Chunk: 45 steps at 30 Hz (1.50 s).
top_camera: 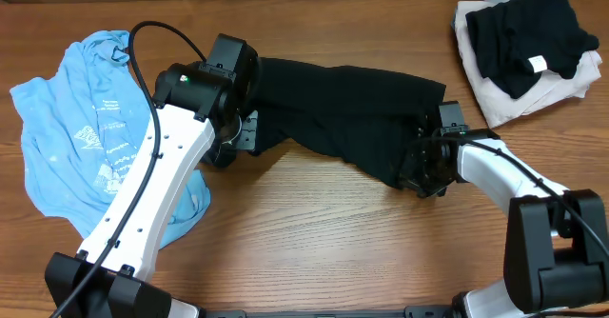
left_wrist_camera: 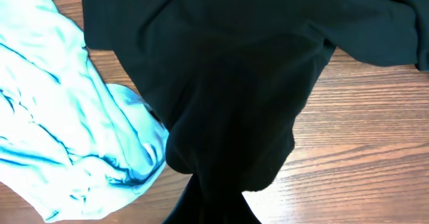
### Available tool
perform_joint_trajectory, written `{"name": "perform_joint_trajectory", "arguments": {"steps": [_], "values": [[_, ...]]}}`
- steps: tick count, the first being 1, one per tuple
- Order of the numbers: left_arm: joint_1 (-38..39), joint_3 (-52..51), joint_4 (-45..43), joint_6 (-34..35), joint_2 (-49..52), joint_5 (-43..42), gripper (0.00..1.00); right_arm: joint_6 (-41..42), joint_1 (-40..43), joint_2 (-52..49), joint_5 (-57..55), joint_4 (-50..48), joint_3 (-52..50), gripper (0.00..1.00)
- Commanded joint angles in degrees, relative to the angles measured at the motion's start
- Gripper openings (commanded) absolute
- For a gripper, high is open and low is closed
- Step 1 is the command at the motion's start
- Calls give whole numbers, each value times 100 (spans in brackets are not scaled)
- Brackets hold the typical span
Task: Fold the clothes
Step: 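Fold the bottom edge upward toward the top with both grippers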
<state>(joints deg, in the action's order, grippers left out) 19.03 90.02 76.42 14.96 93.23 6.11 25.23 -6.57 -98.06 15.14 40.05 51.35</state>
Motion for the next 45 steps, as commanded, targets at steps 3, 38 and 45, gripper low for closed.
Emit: {"name": "perform_joint_trajectory", "arguments": {"steps": [3,38,45], "values": [[-37,133,-46,-83,2,249,4,11,-17,-144,323,48,-61,4],[-649,254,26,-61,-4,1246,4,-1274,940,1987,227,4229,1921,4],[-667,284,7,-114,-4,1250,4,-1329,1016,1982,122,4422,1572,4]]}}
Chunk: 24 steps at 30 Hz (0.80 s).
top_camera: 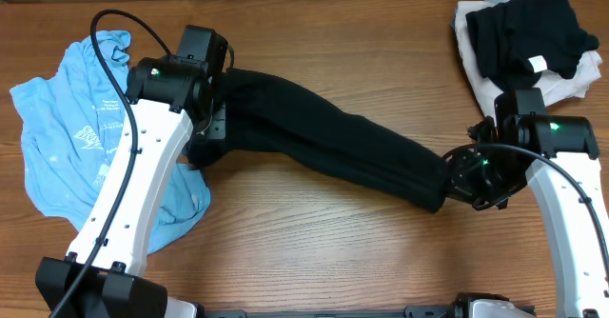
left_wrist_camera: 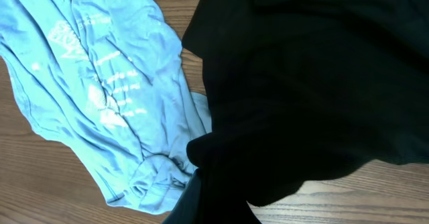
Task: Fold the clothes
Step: 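Fold the bottom edge upward toward the top with both grippers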
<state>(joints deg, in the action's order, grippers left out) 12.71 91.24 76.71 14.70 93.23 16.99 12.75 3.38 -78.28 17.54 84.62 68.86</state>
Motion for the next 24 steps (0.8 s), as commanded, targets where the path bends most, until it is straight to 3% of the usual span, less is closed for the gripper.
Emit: {"name": "perform_joint_trajectory", "arguments": {"steps": [1,12,24], "values": [[-35,162,-55,-133,-4,164,4,-81,22,2,-118,-83,-289,4],[-35,155,-1604,-461,199,120,4,256,24,-111,-7,-1187,-1040,4],[-20,153,-2804,-960,1589,94,4,409,24,-1036,-7,-2131,-1482,4]]}}
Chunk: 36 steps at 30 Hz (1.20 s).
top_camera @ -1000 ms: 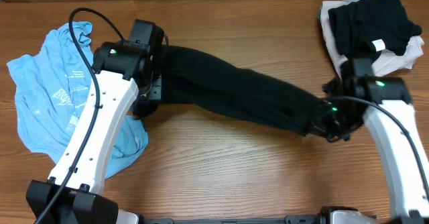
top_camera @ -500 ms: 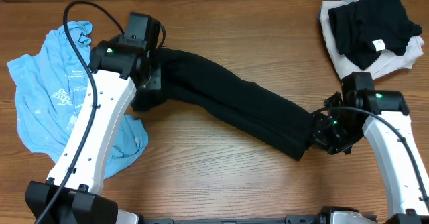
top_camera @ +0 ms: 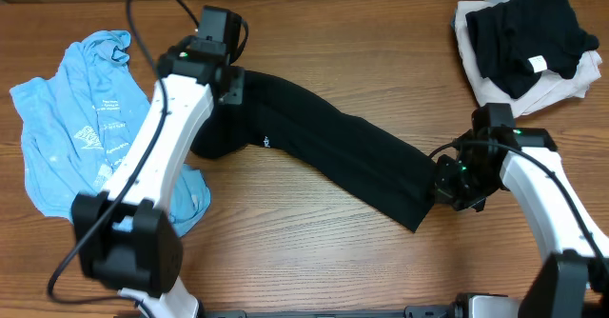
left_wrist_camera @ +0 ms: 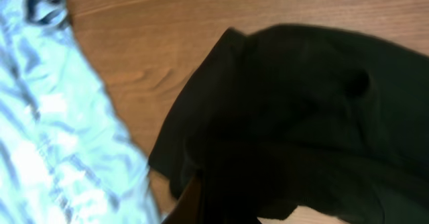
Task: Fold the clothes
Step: 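Fold the bottom edge upward toward the top with both grippers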
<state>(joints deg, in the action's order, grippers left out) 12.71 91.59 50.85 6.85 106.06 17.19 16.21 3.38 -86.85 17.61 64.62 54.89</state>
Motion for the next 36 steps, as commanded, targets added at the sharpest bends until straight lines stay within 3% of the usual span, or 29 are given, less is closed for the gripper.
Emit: {"name": "perform_joint_trajectory", "arguments": {"steps": [1,3,6,8,10,12,13,23,32,35,36], "values": [[-22,118,-409,-175,420,72,8,114,24,-249,-17,-227,-90,4],[-22,118,-813,-175,623,72,31,199,24,-345,-15,-448,-90,4],[-15,118,-1228,-177,835,74,80,348,24,-361,-15,-723,-90,26],[2,118,-1333,-278,870,79,100,387,24,-361,-11,-778,-83,44],[7,151,-1318,-468,835,81,100,426,24,-361,-13,-732,-83,62],[7,332,-1054,-520,776,79,100,503,26,-361,-46,-678,-83,93],[7,487,-848,-520,756,79,100,511,26,-361,-61,-645,-83,100],[7,2664,1714,-520,732,-422,100,809,28,-363,-319,-1021,-354,100],[4,3060,2159,-520,730,-533,100,1412,0,-363,-304,-1694,-1071,99],[4,3169,2199,-518,730,-697,100,1410,0,-363,162,-2334,-1436,87],[4,3211,2201,-518,730,-743,100,1410,0,-363,306,-2557,-1552,77]]}}
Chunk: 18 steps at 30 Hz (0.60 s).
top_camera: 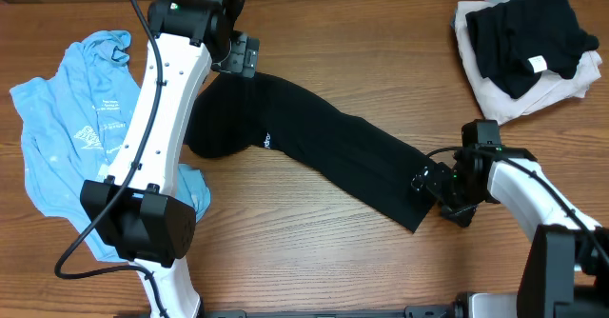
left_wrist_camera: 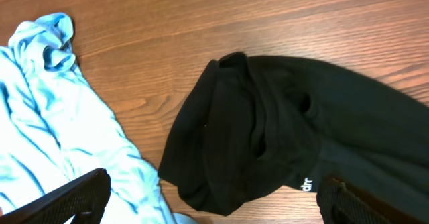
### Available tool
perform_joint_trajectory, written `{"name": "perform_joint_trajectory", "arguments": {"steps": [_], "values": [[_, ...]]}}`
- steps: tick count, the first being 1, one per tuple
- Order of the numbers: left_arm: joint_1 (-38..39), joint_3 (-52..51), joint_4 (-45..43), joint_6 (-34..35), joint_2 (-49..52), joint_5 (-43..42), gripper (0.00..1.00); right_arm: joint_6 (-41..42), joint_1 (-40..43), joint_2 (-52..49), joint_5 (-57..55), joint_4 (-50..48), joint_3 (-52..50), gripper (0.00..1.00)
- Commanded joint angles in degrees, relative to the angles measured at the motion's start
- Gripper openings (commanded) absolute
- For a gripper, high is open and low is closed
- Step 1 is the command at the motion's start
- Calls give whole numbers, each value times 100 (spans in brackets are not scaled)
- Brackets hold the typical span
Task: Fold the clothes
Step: 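Fold the bottom edge upward toward the top with both grippers, then release the black strip and lift both grippers away from it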
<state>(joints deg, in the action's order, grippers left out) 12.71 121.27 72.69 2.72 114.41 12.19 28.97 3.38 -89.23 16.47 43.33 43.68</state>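
Observation:
A black garment point(top_camera: 324, 151) lies stretched in a long band slanting from the table's upper left down to the lower right; in the left wrist view its bunched upper end point(left_wrist_camera: 268, 137) lies flat on the wood. My left gripper point(top_camera: 240, 53) hangs open above that end, its fingers point(left_wrist_camera: 74, 197) spread wide with nothing between them. My right gripper point(top_camera: 436, 187) sits at the garment's lower right end; black against black, its jaws cannot be made out. A crumpled light blue T-shirt point(top_camera: 81, 137) lies at the left.
A stack of folded clothes point(top_camera: 528, 37), black on top of pale, rests at the table's far right corner. The blue shirt's lower edge point(left_wrist_camera: 60, 130) lies close beside the black garment's left end. Bare wood point(top_camera: 314, 251) shows along the front.
My left gripper has let go of the black garment's upper end, opened wide and moved up and back from it. The right gripper has shifted slightly left at the lower end.
Both grippers held the black garment bunched at mid-table. Then it was pulled out between them into a long band, the right end held further right. Then it lay flatter on the wood. Now the left end lies free and the left gripper is open.

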Motion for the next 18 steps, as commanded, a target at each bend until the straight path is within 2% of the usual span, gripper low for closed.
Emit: {"name": "perform_joint_trajectory", "arguments": {"steps": [1,3,9,14,18], "values": [[4,291,17,-105,-105,-297,100,138,0,-125,509,-603,-525,69],[4,382,22,-105,-105,-330,100,219,0,-125,662,-955,-723,47],[-4,525,68,-105,-105,-326,100,271,9,-122,678,-1355,-861,5],[-98,614,129,-96,-107,-328,100,120,452,-122,680,-1255,-424,4],[-267,820,269,-81,-107,-332,100,-551,1217,-122,680,-457,435,4]]}}
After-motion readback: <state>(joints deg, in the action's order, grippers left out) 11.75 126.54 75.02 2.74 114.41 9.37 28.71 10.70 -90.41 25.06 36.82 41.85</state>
